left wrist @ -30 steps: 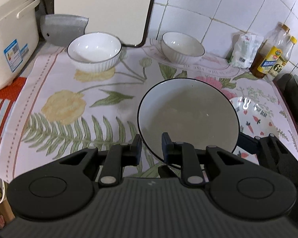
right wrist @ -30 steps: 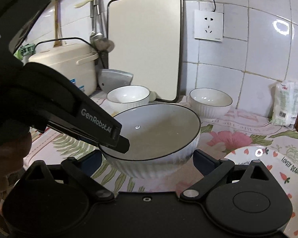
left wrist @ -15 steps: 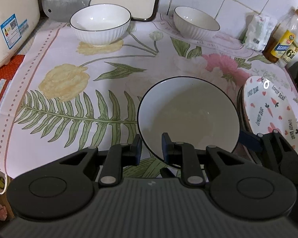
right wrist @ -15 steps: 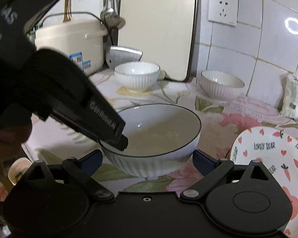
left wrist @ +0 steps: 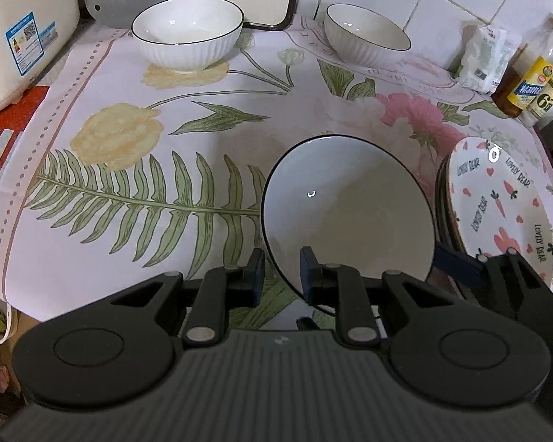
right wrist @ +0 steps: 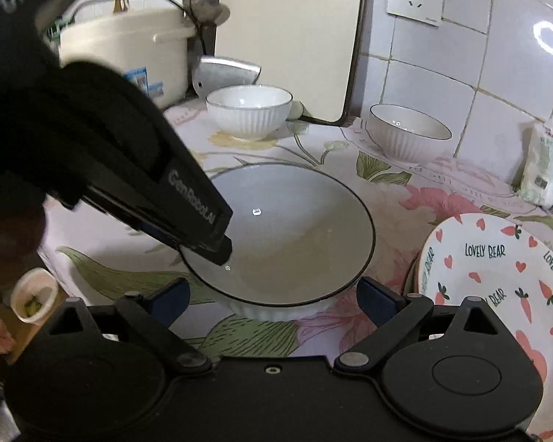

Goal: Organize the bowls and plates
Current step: 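Lift the large white bowl and carry it toward the back wall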

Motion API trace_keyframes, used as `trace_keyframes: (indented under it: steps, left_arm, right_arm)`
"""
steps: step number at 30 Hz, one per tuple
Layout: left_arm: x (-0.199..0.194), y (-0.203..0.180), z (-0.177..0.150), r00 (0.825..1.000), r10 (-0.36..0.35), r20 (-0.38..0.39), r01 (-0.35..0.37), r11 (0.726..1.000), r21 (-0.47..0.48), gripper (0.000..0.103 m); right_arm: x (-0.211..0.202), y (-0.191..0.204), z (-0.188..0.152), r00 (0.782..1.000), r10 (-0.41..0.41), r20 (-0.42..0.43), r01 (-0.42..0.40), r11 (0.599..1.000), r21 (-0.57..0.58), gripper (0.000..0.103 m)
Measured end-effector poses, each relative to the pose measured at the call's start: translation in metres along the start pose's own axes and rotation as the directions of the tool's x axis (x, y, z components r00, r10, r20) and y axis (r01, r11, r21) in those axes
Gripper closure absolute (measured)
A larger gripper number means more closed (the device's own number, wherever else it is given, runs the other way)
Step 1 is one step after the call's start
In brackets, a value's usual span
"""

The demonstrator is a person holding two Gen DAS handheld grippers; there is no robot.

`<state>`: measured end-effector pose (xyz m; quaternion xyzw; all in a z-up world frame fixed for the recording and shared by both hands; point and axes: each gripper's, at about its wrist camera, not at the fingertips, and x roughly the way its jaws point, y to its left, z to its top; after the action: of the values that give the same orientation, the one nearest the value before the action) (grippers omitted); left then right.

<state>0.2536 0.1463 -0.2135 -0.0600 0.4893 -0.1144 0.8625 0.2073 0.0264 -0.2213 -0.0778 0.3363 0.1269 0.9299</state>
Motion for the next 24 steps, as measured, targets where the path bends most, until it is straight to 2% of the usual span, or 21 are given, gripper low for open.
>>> trace_keyframes:
  steps: [3,7,12,19,24]
  left_arm:
    - [-0.009,-0.003,-0.001,1.0,0.012,0.007,-0.012,1.0,0.006,0.083]
    - [-0.025,-0.01,-0.005,0.999,0.039,0.014,-0.039,0.999,0.032,0.064]
    - [-0.044,-0.017,-0.007,0.999,0.027,0.027,-0.028,0.998,0.06,0.062]
    - [-0.057,-0.023,-0.003,0.999,0.038,0.03,-0.041,0.995,0.094,0.059]
    - [-0.065,-0.029,0.003,0.998,0.047,0.033,-0.05,0.992,0.118,0.056]
  right_arm:
    - [-0.014,-0.005,0.001,1.0,0.024,0.011,-0.024,1.0,0.009,0.004]
    - [-0.034,-0.014,0.004,0.998,0.053,0.034,-0.053,0.999,0.001,0.004]
    - [-0.053,-0.03,0.006,0.995,0.087,0.052,-0.088,0.996,0.014,0.005]
    - [-0.077,-0.053,0.017,0.991,0.08,0.111,-0.084,0.996,0.037,0.005]
    - [-0.09,-0.076,0.025,0.988,0.102,0.115,-0.115,0.988,0.105,0.005]
